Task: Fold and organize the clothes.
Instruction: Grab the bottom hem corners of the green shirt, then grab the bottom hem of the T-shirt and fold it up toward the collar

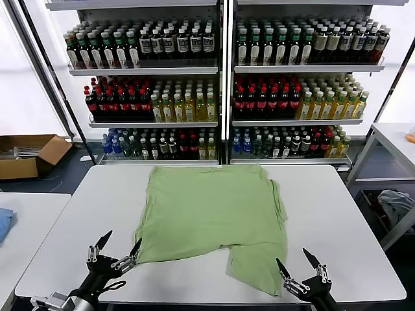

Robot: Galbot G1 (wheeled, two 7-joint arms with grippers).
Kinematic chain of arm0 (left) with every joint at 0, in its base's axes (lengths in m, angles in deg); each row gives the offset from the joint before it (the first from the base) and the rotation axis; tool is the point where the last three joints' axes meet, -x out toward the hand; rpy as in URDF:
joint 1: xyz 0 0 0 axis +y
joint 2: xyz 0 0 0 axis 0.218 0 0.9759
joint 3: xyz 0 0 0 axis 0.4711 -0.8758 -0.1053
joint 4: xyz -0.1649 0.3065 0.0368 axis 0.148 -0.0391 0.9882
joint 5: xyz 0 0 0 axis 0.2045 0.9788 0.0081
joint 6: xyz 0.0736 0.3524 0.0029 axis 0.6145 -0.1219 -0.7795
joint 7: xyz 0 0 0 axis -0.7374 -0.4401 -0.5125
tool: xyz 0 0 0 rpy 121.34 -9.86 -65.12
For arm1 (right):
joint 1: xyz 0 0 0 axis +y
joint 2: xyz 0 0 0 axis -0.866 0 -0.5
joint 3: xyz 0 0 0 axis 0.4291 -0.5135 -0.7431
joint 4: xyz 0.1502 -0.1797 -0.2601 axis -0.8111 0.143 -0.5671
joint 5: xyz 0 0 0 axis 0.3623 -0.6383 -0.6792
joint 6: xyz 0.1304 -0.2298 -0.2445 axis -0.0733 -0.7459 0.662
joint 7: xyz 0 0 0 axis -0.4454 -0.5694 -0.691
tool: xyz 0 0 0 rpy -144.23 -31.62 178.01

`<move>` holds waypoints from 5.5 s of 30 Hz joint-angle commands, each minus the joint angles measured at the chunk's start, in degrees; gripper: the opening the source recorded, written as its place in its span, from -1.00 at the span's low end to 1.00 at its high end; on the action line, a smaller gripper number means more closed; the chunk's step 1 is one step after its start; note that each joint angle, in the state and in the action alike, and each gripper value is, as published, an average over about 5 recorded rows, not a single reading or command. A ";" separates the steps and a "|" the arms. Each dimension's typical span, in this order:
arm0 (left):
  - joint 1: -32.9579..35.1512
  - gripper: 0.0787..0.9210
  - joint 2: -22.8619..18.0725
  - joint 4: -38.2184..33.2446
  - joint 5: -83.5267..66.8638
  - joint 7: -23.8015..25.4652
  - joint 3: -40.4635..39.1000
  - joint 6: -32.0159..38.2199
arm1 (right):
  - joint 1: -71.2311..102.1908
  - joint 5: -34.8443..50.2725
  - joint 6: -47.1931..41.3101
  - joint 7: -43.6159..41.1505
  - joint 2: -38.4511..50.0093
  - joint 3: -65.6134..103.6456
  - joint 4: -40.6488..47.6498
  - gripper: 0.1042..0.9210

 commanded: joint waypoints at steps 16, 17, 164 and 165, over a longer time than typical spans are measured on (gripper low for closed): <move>-5.99 0.77 12.45 3.60 -11.70 -12.21 -6.38 -21.38 | 3.48 -2.89 -19.84 11.34 1.12 -3.01 -9.03 0.76; -6.35 0.77 12.65 3.99 -12.12 -12.47 -6.51 -21.87 | 3.32 -2.88 -20.25 11.61 1.00 -3.26 -8.94 0.76; 6.32 -0.98 6.81 -15.16 -21.40 -17.36 2.48 -21.88 | 2.79 25.72 -0.41 -18.71 4.89 -5.66 0.47 -0.99; 4.67 -0.98 7.45 -14.55 -22.35 -17.52 2.24 -22.03 | 0.92 26.63 -1.03 -18.50 5.12 -5.82 0.88 -0.99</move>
